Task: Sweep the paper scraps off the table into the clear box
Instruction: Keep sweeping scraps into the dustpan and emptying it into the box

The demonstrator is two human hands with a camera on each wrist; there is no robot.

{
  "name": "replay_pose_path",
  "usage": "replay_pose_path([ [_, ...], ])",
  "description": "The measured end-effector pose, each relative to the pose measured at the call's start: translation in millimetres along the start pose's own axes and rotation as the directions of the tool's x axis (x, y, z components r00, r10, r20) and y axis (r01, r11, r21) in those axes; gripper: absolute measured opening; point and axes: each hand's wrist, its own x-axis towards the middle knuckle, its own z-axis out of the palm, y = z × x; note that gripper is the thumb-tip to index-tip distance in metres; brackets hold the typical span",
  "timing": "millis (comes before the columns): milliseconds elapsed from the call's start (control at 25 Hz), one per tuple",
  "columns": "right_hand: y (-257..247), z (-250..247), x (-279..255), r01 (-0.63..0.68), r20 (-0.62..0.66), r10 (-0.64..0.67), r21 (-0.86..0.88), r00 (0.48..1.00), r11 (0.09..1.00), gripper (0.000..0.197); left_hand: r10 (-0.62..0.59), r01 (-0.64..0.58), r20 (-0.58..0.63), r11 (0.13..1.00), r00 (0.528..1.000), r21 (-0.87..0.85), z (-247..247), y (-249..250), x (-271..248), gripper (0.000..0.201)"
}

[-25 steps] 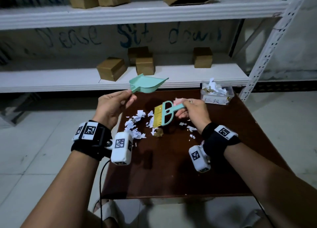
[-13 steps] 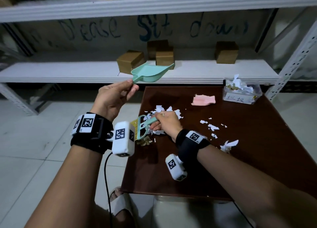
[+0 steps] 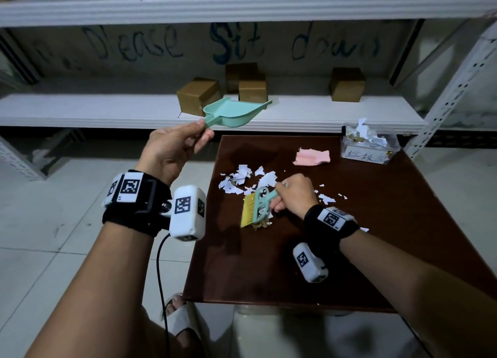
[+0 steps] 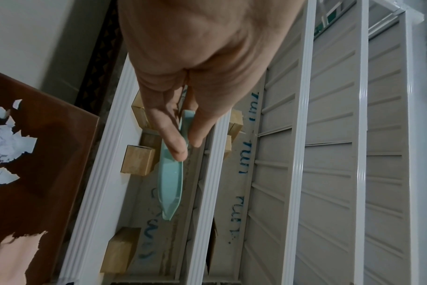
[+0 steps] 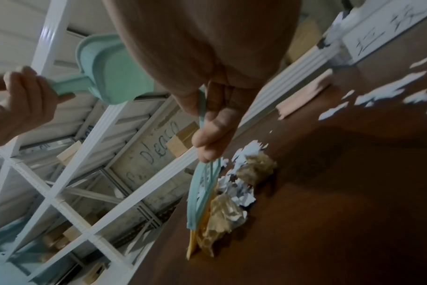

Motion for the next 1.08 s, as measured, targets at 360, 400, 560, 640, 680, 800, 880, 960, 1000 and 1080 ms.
replay_pose_path([
  [360, 39, -94, -18, -0.036, -0.103, 0.024, -0.121, 0.994, 0.992, 0.028, -0.054, 0.046, 0.068, 0.992, 0.996, 0.116, 23, -17, -2, 0.008],
  [400, 40, -100, -19, -0.042, -0.103, 0.03, -0.115, 0.994, 0.993, 0.028, -0.068, 0.057, 0.077, 0.989, 0.995, 0.133, 28, -20, -2, 0.006],
  [560, 37, -128, -18, -0.022, -0.064, 0.029, 0.101, 0.998, 0.995, 0.029, -0.105, 0.075, 0.125, 0.971, 0.987, 0.227, 43, -32, 2, 0.028],
  [640, 30, -150, -17, 0.036, -0.072, -0.019, 0.238, 0.997, 0.971, 0.028, -0.127, 0.09, 0.136, 0.964, 0.983, 0.252, 51, -37, 1, 0.029],
  [680, 26, -160, -17, 0.068, -0.075, -0.05, 0.253, 0.996, 0.965, 0.027, -0.139, 0.101, 0.133, 0.961, 0.981, 0.258, 53, -39, 0, 0.029],
  [800, 23, -180, -17, 0.134, -0.031, -0.131, 0.18, 0.991, 0.974, 0.026, -0.165, 0.121, 0.142, 0.954, 0.976, 0.274, 57, -45, 1, 0.028],
  [880, 28, -183, -18, 0.17, 0.094, -0.175, 0.059, 0.98, 0.984, 0.027, -0.165, 0.118, 0.15, 0.951, 0.975, 0.284, 60, -47, 3, 0.027],
  [960, 33, -176, -23, 0.185, 0.315, -0.167, -0.027, 0.934, 0.982, 0.028, -0.168, 0.119, 0.151, 0.95, 0.974, 0.287, 62, -49, 5, 0.025],
  [1000, 35, -170, -27, 0.175, 0.421, -0.134, -0.061, 0.897, 0.983, 0.029, -0.172, 0.122, 0.152, 0.949, 0.973, 0.289, 63, -50, 5, 0.023],
  [1080, 40, -155, -37, 0.162, 0.569, -0.064, -0.123, 0.82, 0.979, 0.026, -0.18, 0.128, 0.156, 0.946, 0.971, 0.297, 64, -52, 5, 0.022],
])
